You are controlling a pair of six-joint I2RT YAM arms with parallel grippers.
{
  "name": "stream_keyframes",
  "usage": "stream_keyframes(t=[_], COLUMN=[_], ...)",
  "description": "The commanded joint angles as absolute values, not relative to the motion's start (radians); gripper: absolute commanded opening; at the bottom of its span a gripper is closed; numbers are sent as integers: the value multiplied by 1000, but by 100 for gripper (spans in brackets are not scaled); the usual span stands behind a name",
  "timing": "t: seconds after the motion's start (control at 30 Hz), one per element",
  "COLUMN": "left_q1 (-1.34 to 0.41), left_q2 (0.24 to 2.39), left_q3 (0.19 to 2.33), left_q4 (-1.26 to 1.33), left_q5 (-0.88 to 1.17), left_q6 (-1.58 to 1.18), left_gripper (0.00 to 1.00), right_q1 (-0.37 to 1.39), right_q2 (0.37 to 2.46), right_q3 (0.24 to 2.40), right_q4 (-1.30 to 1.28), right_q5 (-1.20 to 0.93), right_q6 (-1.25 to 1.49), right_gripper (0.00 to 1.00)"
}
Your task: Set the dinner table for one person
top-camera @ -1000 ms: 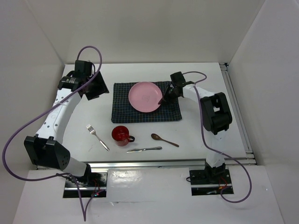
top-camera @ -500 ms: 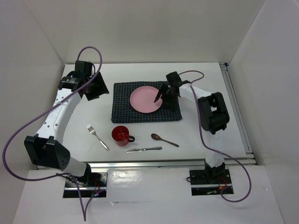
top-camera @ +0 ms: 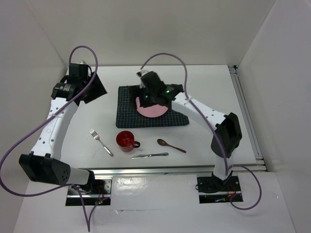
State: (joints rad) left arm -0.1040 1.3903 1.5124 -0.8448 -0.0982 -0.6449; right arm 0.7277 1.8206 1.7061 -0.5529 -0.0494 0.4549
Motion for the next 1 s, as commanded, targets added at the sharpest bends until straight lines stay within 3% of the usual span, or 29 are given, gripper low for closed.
stream_keyframes(t=[0.0,0.27,0.97], left_q1=[-86,-66,-57], left_q2=[1309,1287,1296], left_q3=[1523,1523,1514], left_q4=[-830,-830,-821], left_q5=[-137,-127,-80], left_q6=[-673,-673,-664], left_gripper=[70,70,70], right_q1=[831,966,1025], right_q2=[1891,2003,2091], right_q3=[1703,1727,1729], right_q4=[-637,-667,-687], right_q5=[-54,-9,-43], right_q6=[289,222,213], right_gripper=[89,87,37])
